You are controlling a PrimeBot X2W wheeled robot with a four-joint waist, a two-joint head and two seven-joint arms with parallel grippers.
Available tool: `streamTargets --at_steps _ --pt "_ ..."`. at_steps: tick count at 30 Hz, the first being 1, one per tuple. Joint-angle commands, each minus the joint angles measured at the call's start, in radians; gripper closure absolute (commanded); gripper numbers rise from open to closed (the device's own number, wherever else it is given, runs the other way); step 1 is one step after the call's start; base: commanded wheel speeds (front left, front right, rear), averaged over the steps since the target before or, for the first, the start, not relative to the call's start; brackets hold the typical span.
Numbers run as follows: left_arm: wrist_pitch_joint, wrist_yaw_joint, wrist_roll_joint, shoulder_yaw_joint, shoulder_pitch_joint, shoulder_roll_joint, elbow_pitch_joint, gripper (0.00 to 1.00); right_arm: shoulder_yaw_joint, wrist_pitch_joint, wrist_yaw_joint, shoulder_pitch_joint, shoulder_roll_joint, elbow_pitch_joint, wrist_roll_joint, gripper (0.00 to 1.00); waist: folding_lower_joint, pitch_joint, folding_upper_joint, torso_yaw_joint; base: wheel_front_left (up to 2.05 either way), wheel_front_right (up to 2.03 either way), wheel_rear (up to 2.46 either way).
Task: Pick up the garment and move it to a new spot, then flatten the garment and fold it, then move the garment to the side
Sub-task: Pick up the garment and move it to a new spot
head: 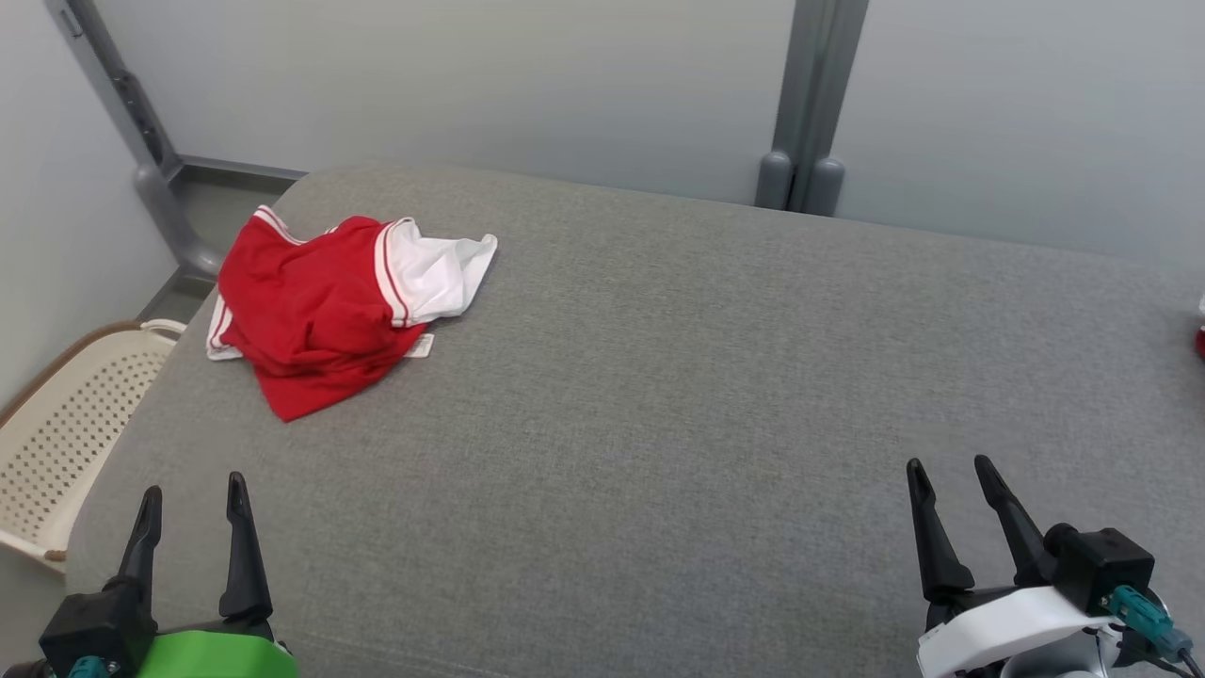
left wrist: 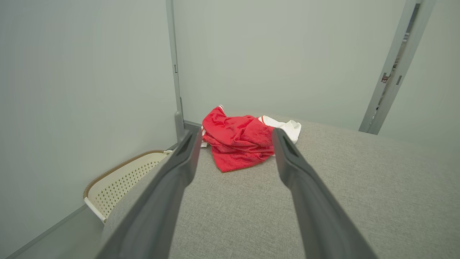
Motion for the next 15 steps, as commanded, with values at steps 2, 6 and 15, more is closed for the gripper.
streamTargets --at_steps 2,6,15 --pt "0.004 0.007 -0.002 -0.001 0.016 0.008 -0.008 0.0 -0.001 -0.005 -0.002 0.007 0.002 0.005 0.009 0.0 0.0 0.0 0.0 0.08 0.0 0.0 0.0" --pt "0.006 0.009 -0.005 0.005 0.02 0.015 -0.012 0.0 0.003 -0.008 -0.002 0.004 0.005 0.011 0.01 0.0 0.0 0.0 0.0 0.13 0.0 0.0 0.0" --pt "-0.01 0.023 -0.02 0.025 0.043 0.017 -0.024 0.0 0.022 -0.012 -0.002 -0.023 0.004 0.017 0.006 0.0 0.0 0.016 0.0 0.198 0.0 0.0 0.0"
